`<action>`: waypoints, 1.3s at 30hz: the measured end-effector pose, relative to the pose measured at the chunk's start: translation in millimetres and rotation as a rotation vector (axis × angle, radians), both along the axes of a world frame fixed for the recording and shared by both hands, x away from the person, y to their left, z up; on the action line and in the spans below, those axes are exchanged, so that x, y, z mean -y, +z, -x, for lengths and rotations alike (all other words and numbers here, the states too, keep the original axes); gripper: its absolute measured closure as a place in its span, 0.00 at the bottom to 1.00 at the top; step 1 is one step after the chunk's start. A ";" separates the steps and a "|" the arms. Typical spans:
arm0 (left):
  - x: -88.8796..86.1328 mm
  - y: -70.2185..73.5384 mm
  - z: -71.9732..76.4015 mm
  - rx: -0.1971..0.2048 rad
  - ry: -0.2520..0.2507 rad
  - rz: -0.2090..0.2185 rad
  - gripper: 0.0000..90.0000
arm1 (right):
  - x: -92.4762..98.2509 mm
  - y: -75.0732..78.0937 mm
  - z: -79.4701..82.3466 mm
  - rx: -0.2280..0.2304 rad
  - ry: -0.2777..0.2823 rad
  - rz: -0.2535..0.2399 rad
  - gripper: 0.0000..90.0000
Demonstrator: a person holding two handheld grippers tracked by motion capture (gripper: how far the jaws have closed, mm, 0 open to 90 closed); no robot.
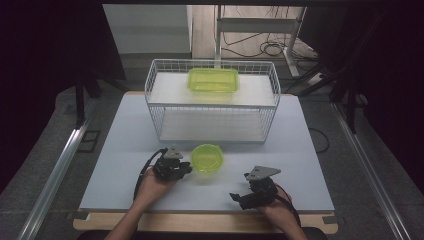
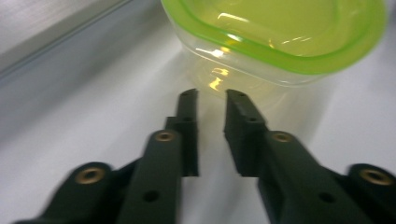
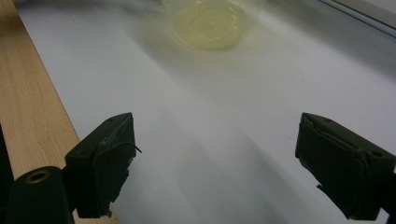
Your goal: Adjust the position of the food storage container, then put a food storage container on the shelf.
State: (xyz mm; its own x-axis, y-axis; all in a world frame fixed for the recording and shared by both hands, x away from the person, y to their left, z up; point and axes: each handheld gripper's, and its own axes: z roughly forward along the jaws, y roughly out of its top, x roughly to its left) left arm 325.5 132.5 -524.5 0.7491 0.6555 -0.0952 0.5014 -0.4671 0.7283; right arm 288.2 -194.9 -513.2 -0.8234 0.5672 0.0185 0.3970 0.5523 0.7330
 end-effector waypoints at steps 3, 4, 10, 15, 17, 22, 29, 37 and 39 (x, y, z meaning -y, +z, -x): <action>-5.0 5.9 9.0 0.021 -0.002 0.000 0.65 | 0.8 0.7 -0.1 0.002 -0.002 -0.002 0.14; -7.2 7.9 12.4 0.029 0.003 -0.001 0.60 | 1.1 0.9 -0.1 0.003 -0.003 -0.002 0.14; -22.7 16.2 31.2 0.038 0.050 0.043 0.41 | 2.6 2.0 -0.2 0.006 -0.012 -0.009 0.14; -32.8 16.8 48.4 0.053 0.110 0.041 0.26 | 4.9 3.5 -0.1 0.007 -0.024 -0.030 0.14; -36.6 15.1 56.1 0.059 0.132 0.040 0.20 | 5.9 3.6 -0.8 0.008 -0.027 -0.036 0.14; -42.6 9.4 71.7 0.064 0.166 0.028 0.09 | 6.3 3.3 -1.1 0.007 -0.030 -0.052 0.13; -40.4 1.7 75.5 0.110 0.168 -0.030 0.02 | 7.2 2.4 -1.7 0.021 -0.036 -0.048 0.11; -41.2 -1.9 73.1 0.113 0.172 -0.025 0.01 | 8.6 -0.7 -9.0 -0.015 -0.087 -0.065 0.05; -42.0 -2.0 73.0 0.115 0.176 -0.028 0.01 | 8.0 1.2 -12.8 -0.017 -0.097 -0.063 0.05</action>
